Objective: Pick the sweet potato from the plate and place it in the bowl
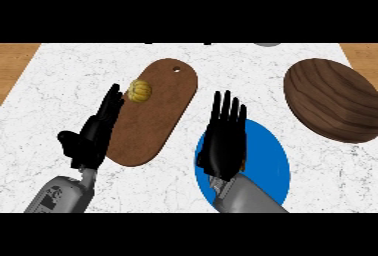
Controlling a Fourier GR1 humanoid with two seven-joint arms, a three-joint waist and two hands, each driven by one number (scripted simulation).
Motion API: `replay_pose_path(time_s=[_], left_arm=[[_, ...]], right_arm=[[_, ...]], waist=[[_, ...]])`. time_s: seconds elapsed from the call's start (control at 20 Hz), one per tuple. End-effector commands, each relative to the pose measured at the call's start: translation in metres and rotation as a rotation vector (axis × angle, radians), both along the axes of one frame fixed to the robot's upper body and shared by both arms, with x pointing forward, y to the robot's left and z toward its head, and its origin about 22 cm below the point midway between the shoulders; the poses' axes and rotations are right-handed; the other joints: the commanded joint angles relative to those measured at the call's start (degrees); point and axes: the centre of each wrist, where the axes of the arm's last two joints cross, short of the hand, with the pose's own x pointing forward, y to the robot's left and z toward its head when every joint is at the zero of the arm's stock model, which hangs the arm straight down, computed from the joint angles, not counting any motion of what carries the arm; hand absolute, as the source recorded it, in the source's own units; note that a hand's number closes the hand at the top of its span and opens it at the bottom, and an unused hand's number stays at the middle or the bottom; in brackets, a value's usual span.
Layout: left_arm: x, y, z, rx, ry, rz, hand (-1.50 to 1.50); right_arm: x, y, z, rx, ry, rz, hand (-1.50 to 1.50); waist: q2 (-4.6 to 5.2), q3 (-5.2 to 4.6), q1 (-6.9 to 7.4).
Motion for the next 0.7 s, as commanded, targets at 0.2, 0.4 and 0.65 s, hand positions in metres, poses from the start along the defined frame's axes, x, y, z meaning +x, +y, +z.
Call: replay_pose_path(time_s=[0.2, 0.4, 0.65], left_arm=[[-0.005, 0.005, -0.013, 0.013, 0.019, 0.003, 0.00], [-0.006, 0.008, 0.001, -0.001, -0.003, 0.027, 0.00], [-0.007, 0.005, -0.020, -0.002, 0.002, 0.020, 0.00]], right_arm=[[-0.005, 0.009, 0.005, 0.029, 0.163, -0.191, -1.50], [-0.028, 0.006, -0.019, 0.055, 0.184, -0.169, -1.50], [-0.003, 0.004, 0.009, 0.118, 0.134, -0.107, -1.50]], waist=[[-0.02, 0.01, -0.48], [-0.11, 0.04, -0.64], [0.07, 0.03, -0.57]])
